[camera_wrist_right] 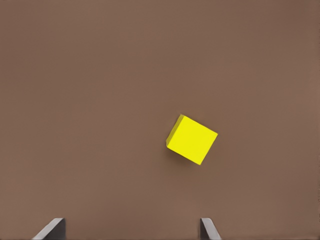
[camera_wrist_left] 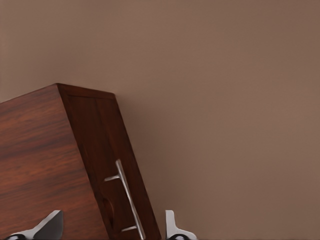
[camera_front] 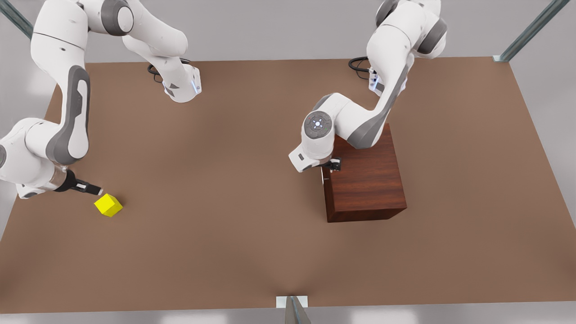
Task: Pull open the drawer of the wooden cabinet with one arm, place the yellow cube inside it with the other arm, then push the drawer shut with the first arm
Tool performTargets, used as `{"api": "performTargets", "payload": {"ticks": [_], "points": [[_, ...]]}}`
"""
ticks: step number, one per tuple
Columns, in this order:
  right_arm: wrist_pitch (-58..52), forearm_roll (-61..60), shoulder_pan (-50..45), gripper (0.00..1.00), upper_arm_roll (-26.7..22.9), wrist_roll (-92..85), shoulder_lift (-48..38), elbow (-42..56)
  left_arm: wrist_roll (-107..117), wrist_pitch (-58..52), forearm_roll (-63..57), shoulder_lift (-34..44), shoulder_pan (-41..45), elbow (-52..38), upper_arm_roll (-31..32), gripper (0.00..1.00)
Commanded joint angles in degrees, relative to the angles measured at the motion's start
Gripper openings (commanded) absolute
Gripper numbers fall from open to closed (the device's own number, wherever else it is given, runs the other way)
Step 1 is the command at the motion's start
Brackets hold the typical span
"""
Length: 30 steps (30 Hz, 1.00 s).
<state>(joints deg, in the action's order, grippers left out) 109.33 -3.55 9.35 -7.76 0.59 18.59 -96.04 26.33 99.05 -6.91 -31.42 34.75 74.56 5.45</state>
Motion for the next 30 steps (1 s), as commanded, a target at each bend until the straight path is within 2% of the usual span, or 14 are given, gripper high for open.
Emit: {"api": "performTargets", "payload": {"ticks": [1,7,13,21,25,30], "points": [[-0.1,-3.4,2.0,1.00,-0.4,8.7,2.7,1.7,37.4,7.4,-4.2,-1.2,1.2,1.4,0.0,1.00],[0.9,-4.8,3.4,1.00,-0.4,9.4,9.4,5.0,44.0,7.6,-13.7,-4.7,5.2,2.3,-0.1,1.00],[9.1,-5.0,5.1,1.00,-0.4,9.4,15.1,4.6,44.3,7.7,-20.8,-6.5,7.3,6.1,-0.1,1.00],[12.9,-7.6,6.8,1.00,-0.2,12.2,17.9,4.5,46.3,7.5,-23.2,-6.5,7.9,8.4,-0.3,1.00],[21.3,-7.5,6.6,1.00,0.1,12.7,18.3,-0.7,46.3,7.6,-23.2,-6.5,7.9,9.2,-0.3,1.00],[22.8,-7.3,6.6,1.00,0.1,12.6,18.3,-2.5,47.9,8.6,-22.4,-6.6,8.4,8.6,-0.2,1.00]]}}
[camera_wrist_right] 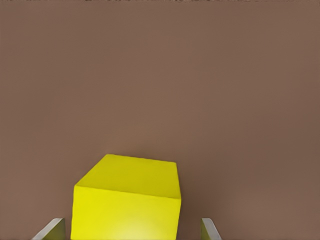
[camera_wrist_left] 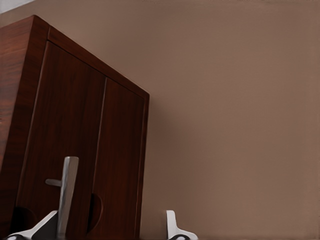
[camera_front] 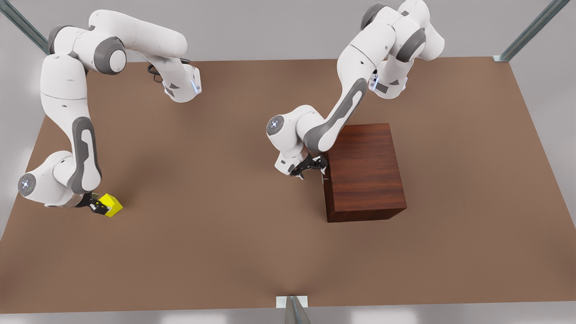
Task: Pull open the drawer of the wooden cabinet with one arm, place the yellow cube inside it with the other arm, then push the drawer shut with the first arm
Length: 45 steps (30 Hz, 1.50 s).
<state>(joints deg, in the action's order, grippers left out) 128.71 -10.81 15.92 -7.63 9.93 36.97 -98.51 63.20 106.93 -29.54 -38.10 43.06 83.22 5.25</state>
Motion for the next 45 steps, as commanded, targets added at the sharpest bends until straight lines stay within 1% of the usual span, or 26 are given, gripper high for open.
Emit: {"api": "performTargets", "payload": {"ticks": [1,4,11,16,27,29,32,35,40,41,43,45], "points": [[5.0,-0.1,-0.1,1.00,0.0,3.3,-0.1,-1.1,11.1,0.7,0.3,0.0,0.1,-0.2,0.0,1.00],[7.8,-0.1,-0.2,1.00,0.1,3.3,-0.5,-3.4,11.1,1.4,0.3,-0.2,0.2,-0.2,0.1,1.00],[9.5,-0.3,-1.1,1.00,0.1,4.0,-0.1,-3.4,11.0,2.9,0.0,-1.3,1.4,-2.1,0.3,1.00],[11.5,-0.3,-1.0,1.00,0.1,4.0,0.9,-3.2,10.5,6.3,0.0,-1.4,2.2,-2.2,0.3,1.00],[12.4,-0.5,-2.0,1.00,0.1,4.4,0.3,-5.9,7.8,8.6,-0.3,-1.4,4.3,-2.5,0.3,1.00],[12.4,-0.5,-2.0,0.95,0.1,4.4,0.3,-5.9,7.5,9.0,-0.4,-1.4,4.7,-2.4,0.3,1.00],[11.8,-0.3,-1.9,0.95,0.1,4.3,-0.6,-6.0,7.5,10.5,-0.5,-1.7,5.1,-2.4,0.3,1.00],[11.7,-0.3,-1.9,0.92,0.2,4.4,-0.9,-6.0,7.4,10.8,-0.5,-2.1,6.2,-2.5,0.3,1.00],[12.4,0.0,-2.0,0.92,0.3,4.6,-0.3,-6.0,6.7,9.6,-0.4,-2.2,7.0,-3.8,0.3,1.00],[12.4,0.0,-2.0,0.89,0.3,4.7,-0.3,-5.9,5.3,7.2,0.1,-1.8,7.7,-5.0,0.3,1.00],[12.3,0.1,-2.0,0.78,0.3,4.6,-0.2,-5.9,1.1,0.4,2.6,-0.9,7.9,-7.8,1.6,1.00],[12.3,0.1,-2.0,0.73,0.3,4.6,-0.3,-5.9,-0.8,-3.7,3.1,0.1,8.2,-8.4,2.3,1.00]]}}
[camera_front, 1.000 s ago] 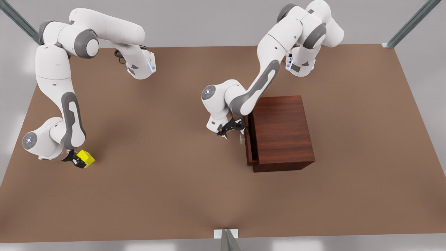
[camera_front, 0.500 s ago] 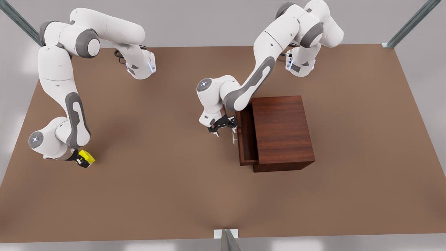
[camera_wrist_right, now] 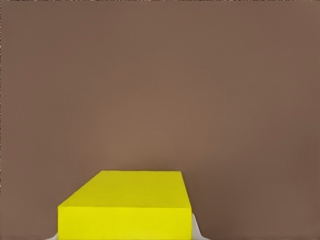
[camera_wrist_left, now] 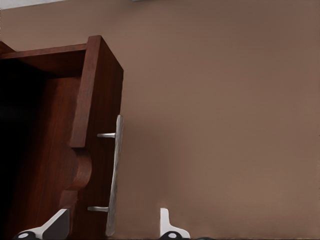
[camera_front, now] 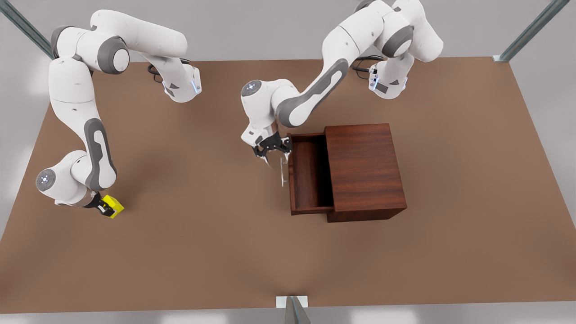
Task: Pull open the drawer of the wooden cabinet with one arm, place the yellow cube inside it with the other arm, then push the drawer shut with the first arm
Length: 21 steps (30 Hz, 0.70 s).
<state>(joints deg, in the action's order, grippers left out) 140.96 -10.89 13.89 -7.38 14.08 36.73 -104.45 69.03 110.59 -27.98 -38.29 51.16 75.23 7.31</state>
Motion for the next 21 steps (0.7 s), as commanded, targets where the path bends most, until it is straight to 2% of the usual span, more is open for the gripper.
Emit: {"api": "performTargets", "payload": {"ticks": [1,4,6,7,8,9,10,11,15,19,21], "points": [[0.0,0.2,0.0,0.71,-0.1,0.4,-0.1,0.0,-6.7,-7.9,1.6,0.8,0.1,-0.4,0.3,1.00],[-1.0,0.2,-0.6,0.70,-0.1,0.5,-1.5,0.0,-9.6,-17.1,9.3,5.6,-2.8,-3.9,0.3,1.00],[-3.5,0.1,-1.9,0.69,-0.5,1.1,-3.1,0.0,-33.3,-25.9,19.2,16.7,-18.4,-3.2,0.3,1.00],[-5.3,0.1,-2.6,0.69,-0.5,2.6,-4.1,0.2,-50.0,-29.1,19.2,19.3,-27.2,-2.1,0.0,1.00],[-7.5,0.2,-4.0,0.69,-0.9,5.0,-5.4,0.4,-64.9,-29.1,23.5,21.6,-38.7,-0.3,0.0,1.00],[-10.5,0.2,-6.2,0.69,-1.8,7.6,-6.8,0.6,-70.2,-25.2,30.6,24.0,-47.7,3.1,0.1,1.00],[-12.9,0.3,-7.7,0.69,-1.9,11.0,-8.3,0.7,-70.7,-8.9,31.2,35.5,-48.5,21.1,-0.2,1.00],[-14.8,0.3,-9.8,0.70,-1.9,14.7,-9.4,0.7,-70.1,-7.5,30.8,36.9,-48.7,21.9,-0.5,1.00],[-27.3,0.4,-18.2,0.70,-2.3,33.4,-10.8,8.6,-68.9,-9.3,27.8,29.6,-49.0,15.7,-1.6,1.00],[-37.2,0.6,-26.8,0.70,-1.9,55.5,-10.3,18.4,-69.3,-15.2,29.3,28.9,-49.1,11.9,-2.3,1.00],[-37.8,0.2,-31.4,0.70,-1.8,66.2,-9.8,20.6,-69.4,-17.8,29.9,28.7,-49.2,10.0,-2.3,1.00]]}}
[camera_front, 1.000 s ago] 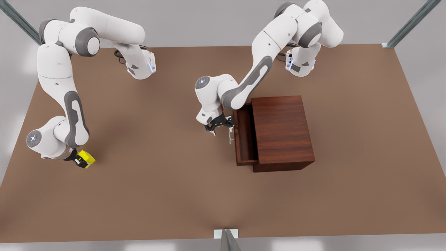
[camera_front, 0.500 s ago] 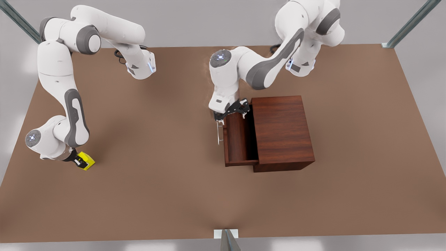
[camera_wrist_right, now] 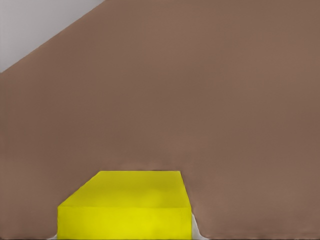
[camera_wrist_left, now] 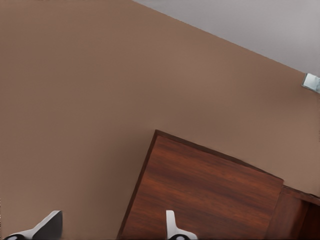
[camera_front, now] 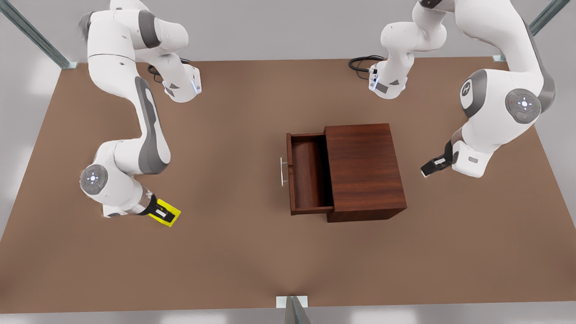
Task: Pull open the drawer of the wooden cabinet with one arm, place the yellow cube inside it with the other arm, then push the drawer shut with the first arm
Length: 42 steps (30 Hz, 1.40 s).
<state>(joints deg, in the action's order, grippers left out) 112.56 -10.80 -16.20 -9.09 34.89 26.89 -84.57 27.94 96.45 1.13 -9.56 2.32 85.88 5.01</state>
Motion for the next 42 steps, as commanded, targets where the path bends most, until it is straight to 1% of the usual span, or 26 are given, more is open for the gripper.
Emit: {"api": "performTargets", "payload": {"ticks": [1,3,4,5,6,9,12,16,21,23,24,26,27,28,31,32,33,34,35,36,37,38,39,40,41,42], "points": [[-9.4,0.1,-3.2,0.70,0.3,49.7,0.4,2.0,-28.4,-3.6,1.0,-0.1,-0.7,-0.6,0.0,1.00],[-9.5,0.1,-6.0,0.70,3.8,61.7,2.5,6.9,-28.5,-3.6,0.5,-0.2,-0.2,-0.3,0.1,1.00],[-9.5,0.1,-6.0,0.70,8.1,68.5,4.0,10.0,-28.2,-3.9,0.9,-0.2,0.1,-0.4,0.1,1.00],[-10.4,0.2,-6.4,0.70,10.4,73.5,5.7,13.4,-28.0,-3.9,0.8,-0.2,0.1,-0.4,0.1,1.00],[-11.5,0.2,-8.5,0.70,11.5,79.3,6.9,17.5,-28.2,-3.8,0.9,-0.2,-0.4,-0.4,-0.1,1.00],[-10.9,0.1,-14.4,0.70,11.7,88.4,10.5,23.6,-28.1,-4.3,0.6,-0.1,-0.5,-0.4,-0.4,1.00],[-11.7,0.2,-16.1,0.70,15.3,95.1,12.2,26.6,-28.1,-4.3,0.5,0.1,-0.5,-0.6,-0.5,1.00],[-11.4,0.2,-20.1,0.70,15.3,102.0,15.1,30.3,-28.2,-4.3,-0.1,0.2,-0.1,-1.5,0.0,1.00],[-10.6,0.3,-23.9,0.70,14.6,104.5,20.7,34.8,-28.2,-4.3,-1.1,0.3,-0.2,-1.7,-0.2,1.00],[-10.5,0.4,-24.6,0.70,14.2,104.9,22.3,36.3,-28.2,-6.0,-0.8,0.3,0.0,-1.6,-0.1,1.00],[-10.4,0.4,-24.7,0.70,14.2,105.7,23.0,37.2,-27.9,-7.6,-1.1,-0.2,2.4,-1.6,0.4,1.00],[-9.7,0.5,-25.5,0.70,13.6,105.9,23.6,37.2,-27.7,-7.6,-0.5,-0.2,3.1,-1.9,0.4,1.00],[-9.7,0.5,-25.5,0.79,13.4,105.9,23.6,37.3,-27.9,-7.6,-0.9,-0.1,3.1,-2.6,0.4,1.00],[-9.6,0.5,-25.5,1.00,13.4,105.7,23.6,37.3,-27.9,-7.6,-1.0,0.0,3.0,-2.7,0.4,1.00],[-9.4,0.6,-25.5,1.00,13.4,105.7,23.5,37.2,-28.0,-7.6,-2.2,0.8,2.7,-4.4,0.3,1.00],[-10.2,0.8,-25.2,1.00,12.6,105.3,23.2,37.3,-27.7,-7.6,-7.1,0.5,3.9,-5.5,0.7,1.00],[-12.3,1.5,-21.9,1.00,12.3,104.2,21.7,37.3,-28.7,-7.2,-9.7,0.2,5.1,-5.5,0.7,1.00],[-14.8,2.7,-17.6,1.00,12.3,99.3,20.3,37.2,-29.8,-6.3,-10.5,0.3,4.8,-5.5,0.3,1.00],[-17.2,3.2,-13.3,1.00,12.3,92.9,19.3,37.2,-29.7,-6.2,-10.7,0.8,4.6,-5.5,-0.2,1.00],[-19.8,3.4,-6.7,1.00,12.3,83.1,18.5,37.2,-29.5,-5.2,-10.3,0.5,4.7,-5.5,0.4,1.00],[-22.0,4.6,-1.7,1.00,12.3,75.0,17.3,37.2,-24.8,-4.0,-10.0,-0.2,5.6,-5.0,0.7,1.00],[-25.3,6.0,2.9,1.00,12.4,64.2,16.1,37.1,-5.1,-3.8,-6.4,-0.2,8.1,-5.7,0.9,0.54],[-26.4,6.0,7.4,1.00,12.9,50.0,14.2,36.4,23.4,-2.1,-4.0,-1.8,11.7,-6.2,1.5,0.09],[-25.7,6.1,12.0,1.00,13.3,31.0,10.3,32.4,45.3,0.1,-3.9,-3.8,16.0,-7.4,1.8,0.00],[-24.7,6.9,16.5,1.00,13.4,5.4,7.0,26.3,63.3,1.0,-3.9,-6.6,19.6,-9.6,1.8,0.00],[-20.2,8.2,19.0,1.00,12.2,-21.1,0.2,14.5,84.5,2.6,-4.1,-10.9,23.5,-14.0,1.8,0.00]]}}
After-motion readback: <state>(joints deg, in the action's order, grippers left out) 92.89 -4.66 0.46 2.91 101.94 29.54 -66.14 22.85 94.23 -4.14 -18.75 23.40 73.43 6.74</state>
